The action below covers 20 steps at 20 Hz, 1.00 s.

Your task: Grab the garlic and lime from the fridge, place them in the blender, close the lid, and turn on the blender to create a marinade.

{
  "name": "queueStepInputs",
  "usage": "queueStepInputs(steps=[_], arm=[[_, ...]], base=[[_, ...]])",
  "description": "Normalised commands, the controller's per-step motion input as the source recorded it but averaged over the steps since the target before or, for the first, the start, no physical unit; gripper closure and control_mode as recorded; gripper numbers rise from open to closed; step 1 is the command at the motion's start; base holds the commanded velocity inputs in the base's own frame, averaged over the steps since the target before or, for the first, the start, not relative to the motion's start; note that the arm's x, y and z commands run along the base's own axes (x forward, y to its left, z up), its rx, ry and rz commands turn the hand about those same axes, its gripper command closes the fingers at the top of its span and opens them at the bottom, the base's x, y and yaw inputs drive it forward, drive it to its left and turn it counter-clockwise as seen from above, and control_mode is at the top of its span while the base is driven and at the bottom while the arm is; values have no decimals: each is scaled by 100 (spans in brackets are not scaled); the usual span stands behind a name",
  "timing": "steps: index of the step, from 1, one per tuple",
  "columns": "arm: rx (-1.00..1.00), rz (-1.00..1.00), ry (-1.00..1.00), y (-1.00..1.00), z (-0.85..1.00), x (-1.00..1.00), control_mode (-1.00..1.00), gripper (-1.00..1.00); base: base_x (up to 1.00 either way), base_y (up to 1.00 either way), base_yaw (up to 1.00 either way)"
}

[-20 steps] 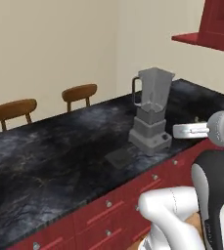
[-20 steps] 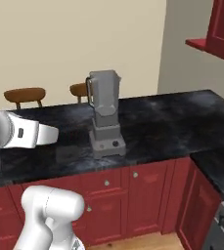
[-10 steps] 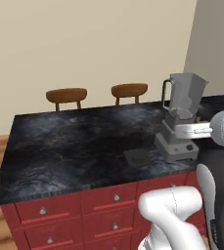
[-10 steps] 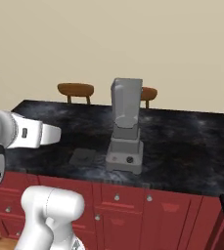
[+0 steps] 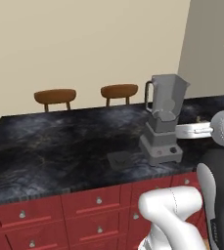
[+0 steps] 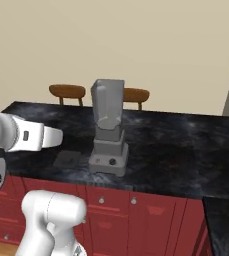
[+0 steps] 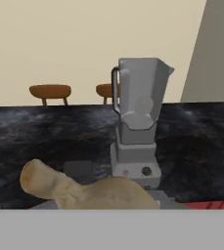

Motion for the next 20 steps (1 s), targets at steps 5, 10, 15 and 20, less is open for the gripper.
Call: queueStepInputs(steps=[5,10,15,20], arm=[[0,0,0,0,0,0,100,100],[0,0,0,0,0,0,100,100],[0,0,0,0,0,0,100,100],[0,0,0,0,7,1,-100,100]], base=[[13,-20,0],[5,-31,1],[3,-45,3],[4,-19,1]])
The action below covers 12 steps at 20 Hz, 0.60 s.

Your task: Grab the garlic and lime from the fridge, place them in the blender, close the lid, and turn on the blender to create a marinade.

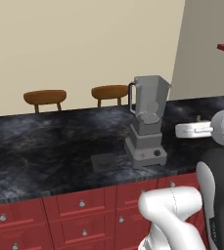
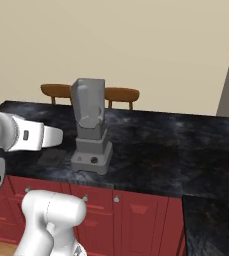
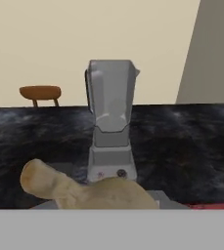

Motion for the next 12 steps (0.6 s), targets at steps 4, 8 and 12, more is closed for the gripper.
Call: queueStepInputs(steps=[4,8,12], arm=[[0,0,0,0,69,8,-100,100],[0,0,9,0,84,48,-100,100],[0,0,30,0,57,77,-100,100]], base=[[0,0,0],[0,0,0],[0,0,0]])
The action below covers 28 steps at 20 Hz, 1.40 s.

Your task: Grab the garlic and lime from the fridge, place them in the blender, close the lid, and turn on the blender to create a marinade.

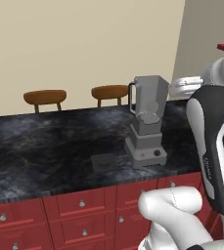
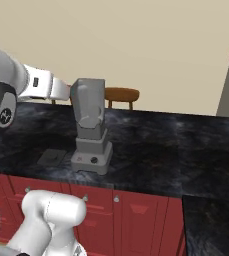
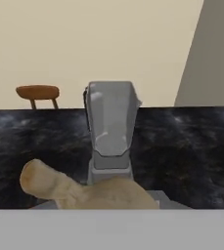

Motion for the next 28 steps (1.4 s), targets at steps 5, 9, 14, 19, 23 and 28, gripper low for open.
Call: queueStepInputs(steps=[5,9,14,19,23,28], arm=[[-2,1,21,5,8,78,-100,100],[-7,0,20,16,-19,96,-100,100],[-7,7,22,2,-38,90,-100,100],[-2,10,24,-16,-62,58,-100,100],[0,3,16,0,-34,65,-100,100],[0,1,5,0,-22,50,-100,100]], base=[[0,0,0],[0,0,0],[0,0,0],[0,0,0],[0,0,0],[0,0,0]])
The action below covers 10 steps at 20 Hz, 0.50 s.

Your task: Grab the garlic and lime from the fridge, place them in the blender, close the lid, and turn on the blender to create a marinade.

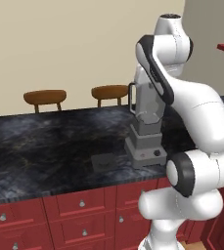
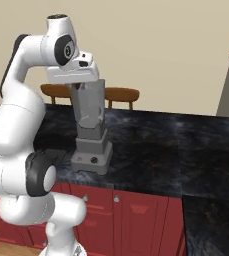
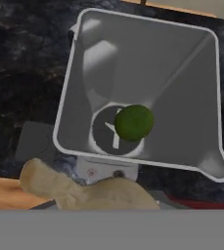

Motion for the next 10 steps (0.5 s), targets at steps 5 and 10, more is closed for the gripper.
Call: queueStepInputs(steps=[5,10], arm=[[0,0,0,-12,-14,40,-100,100],[0,0,0,-19,-36,20,-100,100]], base=[[0,0,0],[0,0,0]])
